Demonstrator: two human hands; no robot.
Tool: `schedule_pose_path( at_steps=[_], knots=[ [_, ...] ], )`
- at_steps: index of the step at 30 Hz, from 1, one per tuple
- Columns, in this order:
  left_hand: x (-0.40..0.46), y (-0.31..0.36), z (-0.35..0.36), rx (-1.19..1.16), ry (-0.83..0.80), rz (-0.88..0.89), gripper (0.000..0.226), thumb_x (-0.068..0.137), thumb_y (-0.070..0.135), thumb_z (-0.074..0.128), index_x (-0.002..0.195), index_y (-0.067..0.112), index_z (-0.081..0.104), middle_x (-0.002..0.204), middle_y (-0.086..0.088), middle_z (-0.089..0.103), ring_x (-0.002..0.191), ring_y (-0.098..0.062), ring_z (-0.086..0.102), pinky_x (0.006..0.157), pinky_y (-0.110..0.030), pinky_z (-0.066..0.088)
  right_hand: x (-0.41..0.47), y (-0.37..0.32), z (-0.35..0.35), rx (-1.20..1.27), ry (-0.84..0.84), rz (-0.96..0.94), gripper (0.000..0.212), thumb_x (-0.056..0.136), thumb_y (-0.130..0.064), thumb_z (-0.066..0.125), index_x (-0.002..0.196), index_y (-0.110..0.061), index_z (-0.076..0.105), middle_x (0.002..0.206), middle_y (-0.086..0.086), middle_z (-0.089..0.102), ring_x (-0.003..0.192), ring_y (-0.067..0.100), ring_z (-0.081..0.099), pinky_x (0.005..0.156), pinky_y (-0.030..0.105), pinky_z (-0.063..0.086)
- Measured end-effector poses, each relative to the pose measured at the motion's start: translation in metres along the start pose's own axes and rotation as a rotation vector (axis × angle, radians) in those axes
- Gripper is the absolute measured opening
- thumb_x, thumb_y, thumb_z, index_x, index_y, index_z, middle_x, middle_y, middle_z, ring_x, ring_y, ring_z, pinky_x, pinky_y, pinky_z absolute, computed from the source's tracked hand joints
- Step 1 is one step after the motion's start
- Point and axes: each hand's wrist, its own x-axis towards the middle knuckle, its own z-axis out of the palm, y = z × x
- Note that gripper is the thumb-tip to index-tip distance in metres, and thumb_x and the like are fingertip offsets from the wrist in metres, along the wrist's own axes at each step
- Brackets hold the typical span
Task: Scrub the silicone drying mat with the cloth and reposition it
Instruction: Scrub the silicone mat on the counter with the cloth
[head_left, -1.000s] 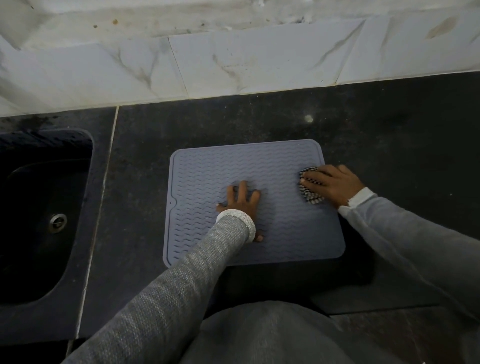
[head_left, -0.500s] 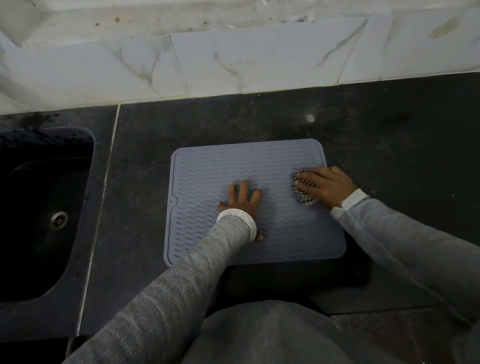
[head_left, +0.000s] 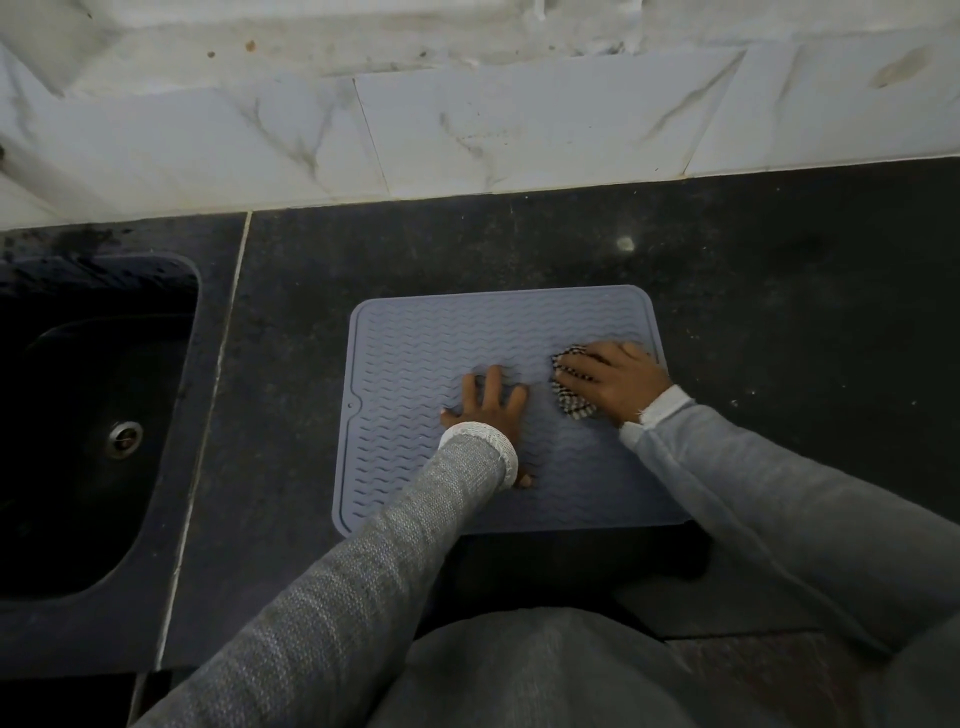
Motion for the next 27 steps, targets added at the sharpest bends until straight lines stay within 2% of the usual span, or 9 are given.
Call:
schedule_pose_path(
  at_steps=[3, 6, 10, 14, 18, 23, 27],
  knots=[
    [0.000, -0.001, 0.000, -0.020, -0.009, 0.010, 0.118, 0.064, 0.046, 0.081, 0.147, 0.030, -0.002, 0.152, -0.007, -0.024, 0.139, -0.039, -0.019, 0.105, -0.069, 0.016, -0.020, 0.022, 0.000, -0.057, 0.026, -0.025, 0.051, 0.047, -0.014, 0.090, 0.095, -0.017, 0.075, 0.101, 0.002, 0.072, 0.084, 0.028, 0.069, 0.065, 0.035, 0.052],
    [0.000, 0.000, -0.001, -0.014, -0.016, 0.007, 0.119, 0.064, 0.045, 0.081, 0.147, 0.030, -0.003, 0.152, -0.007, -0.024, 0.139, -0.040, -0.019, 0.105, -0.069, 0.017, -0.025, 0.029, -0.006, -0.051, 0.001, 0.011, 0.050, 0.041, -0.015, 0.092, 0.088, -0.019, 0.076, 0.095, -0.001, 0.073, 0.080, 0.026, 0.068, 0.062, 0.032, 0.050],
    [0.000, 0.001, -0.001, 0.006, -0.005, 0.003, 0.119, 0.062, 0.047, 0.082, 0.146, 0.029, -0.002, 0.152, -0.007, -0.022, 0.139, -0.040, -0.017, 0.104, -0.069, 0.019, 0.007, 0.006, -0.008, 0.030, 0.102, 0.064, 0.050, 0.047, -0.013, 0.090, 0.094, -0.016, 0.075, 0.103, 0.005, 0.071, 0.089, 0.031, 0.067, 0.072, 0.046, 0.052],
    [0.001, 0.000, 0.003, 0.013, 0.006, -0.006, 0.118, 0.062, 0.049, 0.082, 0.145, 0.028, 0.001, 0.152, -0.007, -0.022, 0.139, -0.039, -0.017, 0.105, -0.068, 0.019, 0.028, -0.021, -0.004, 0.002, -0.005, 0.023, 0.052, 0.044, -0.020, 0.092, 0.093, -0.022, 0.075, 0.103, 0.000, 0.072, 0.089, 0.027, 0.068, 0.071, 0.039, 0.054],
    [0.005, -0.002, 0.005, 0.000, 0.012, -0.003, 0.120, 0.061, 0.049, 0.082, 0.146, 0.031, -0.001, 0.152, -0.006, -0.023, 0.139, -0.040, -0.016, 0.104, -0.069, 0.018, -0.001, 0.001, 0.001, 0.004, 0.009, -0.005, 0.060, 0.043, -0.018, 0.092, 0.100, -0.018, 0.073, 0.107, 0.005, 0.071, 0.089, 0.030, 0.068, 0.069, 0.042, 0.053],
    [0.007, -0.003, 0.007, -0.002, 0.020, 0.016, 0.120, 0.060, 0.049, 0.082, 0.146, 0.031, 0.000, 0.152, -0.007, -0.023, 0.139, -0.040, -0.016, 0.104, -0.070, 0.018, -0.020, 0.017, 0.001, -0.035, -0.068, 0.036, 0.056, 0.047, -0.031, 0.091, 0.099, -0.020, 0.074, 0.105, 0.000, 0.071, 0.088, 0.027, 0.068, 0.069, 0.035, 0.052],
    [0.001, -0.010, 0.015, -0.013, 0.116, 0.069, 0.118, 0.063, 0.053, 0.078, 0.146, 0.033, -0.003, 0.154, -0.006, -0.017, 0.141, -0.037, -0.012, 0.107, -0.066, 0.016, -0.019, 0.015, 0.002, -0.032, -0.082, 0.056, 0.063, 0.042, -0.036, 0.092, 0.100, -0.020, 0.074, 0.106, 0.000, 0.071, 0.088, 0.027, 0.068, 0.066, 0.036, 0.052]
  ],
)
